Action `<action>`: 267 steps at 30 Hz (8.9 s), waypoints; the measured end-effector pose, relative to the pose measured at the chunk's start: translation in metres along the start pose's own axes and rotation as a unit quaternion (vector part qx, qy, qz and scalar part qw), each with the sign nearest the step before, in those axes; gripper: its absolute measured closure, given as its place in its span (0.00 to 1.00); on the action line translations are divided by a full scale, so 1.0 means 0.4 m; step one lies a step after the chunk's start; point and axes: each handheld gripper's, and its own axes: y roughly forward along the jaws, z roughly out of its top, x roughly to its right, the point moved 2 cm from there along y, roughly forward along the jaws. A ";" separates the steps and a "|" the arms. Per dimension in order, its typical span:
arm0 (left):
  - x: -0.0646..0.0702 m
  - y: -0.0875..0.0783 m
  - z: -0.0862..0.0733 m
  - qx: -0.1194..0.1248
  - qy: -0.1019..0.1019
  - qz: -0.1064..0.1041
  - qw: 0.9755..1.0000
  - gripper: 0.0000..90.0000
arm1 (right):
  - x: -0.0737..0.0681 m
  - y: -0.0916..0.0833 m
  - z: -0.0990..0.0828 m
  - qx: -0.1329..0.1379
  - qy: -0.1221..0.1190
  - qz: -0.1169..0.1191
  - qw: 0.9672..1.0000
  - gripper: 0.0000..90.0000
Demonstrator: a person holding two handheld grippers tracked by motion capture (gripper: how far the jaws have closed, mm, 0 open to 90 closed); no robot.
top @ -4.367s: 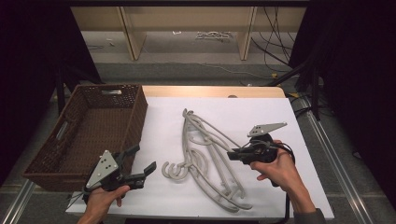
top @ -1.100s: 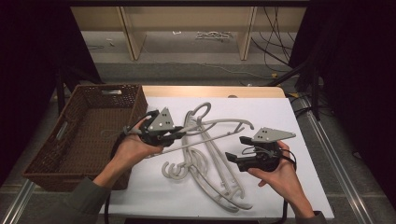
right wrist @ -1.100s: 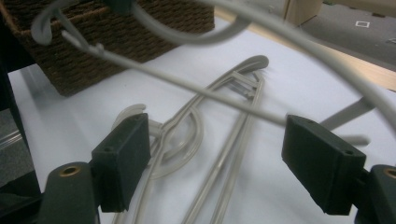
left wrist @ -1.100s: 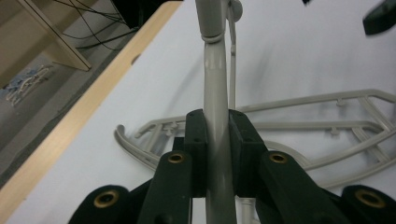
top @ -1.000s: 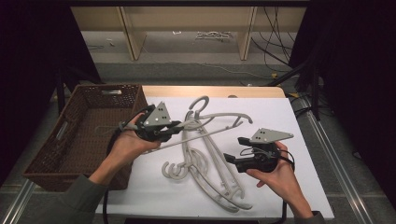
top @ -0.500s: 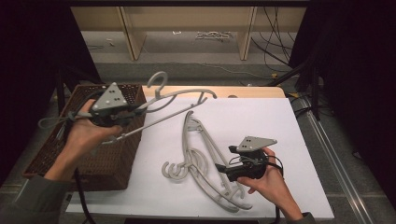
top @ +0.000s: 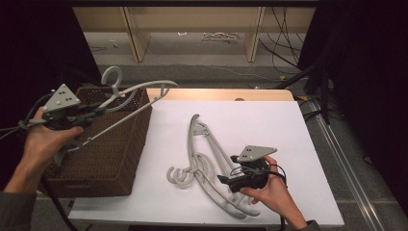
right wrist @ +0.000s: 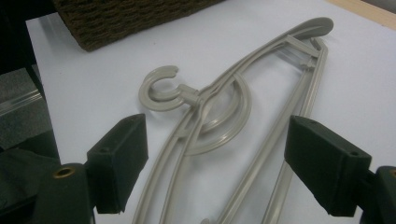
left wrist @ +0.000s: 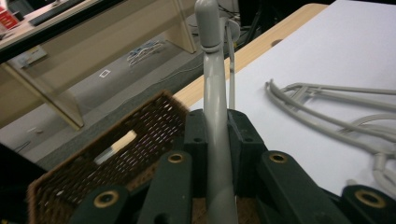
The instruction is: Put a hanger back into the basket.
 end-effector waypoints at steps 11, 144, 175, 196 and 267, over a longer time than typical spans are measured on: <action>-0.075 -0.060 -0.083 -0.012 -0.024 0.039 0.999 0.88 | -0.001 0.011 -0.007 -0.006 0.002 0.002 1.000 0.25; 0.416 0.092 -0.208 0.114 -0.103 -0.106 0.982 0.19 | -0.030 0.085 -0.037 -0.019 0.021 0.015 0.999 0.22; 0.472 0.129 -0.237 0.081 -0.074 -0.140 0.984 0.19 | -0.041 0.179 -0.074 -0.141 0.039 0.054 0.988 0.58; 0.476 0.138 -0.235 0.079 -0.072 -0.145 0.984 0.20 | -0.035 0.220 -0.056 -0.188 0.026 0.031 0.981 0.78; 0.505 0.335 -0.102 0.018 0.112 -0.193 0.975 0.27 | -0.015 0.021 -0.013 -0.091 -0.021 0.083 0.992 0.91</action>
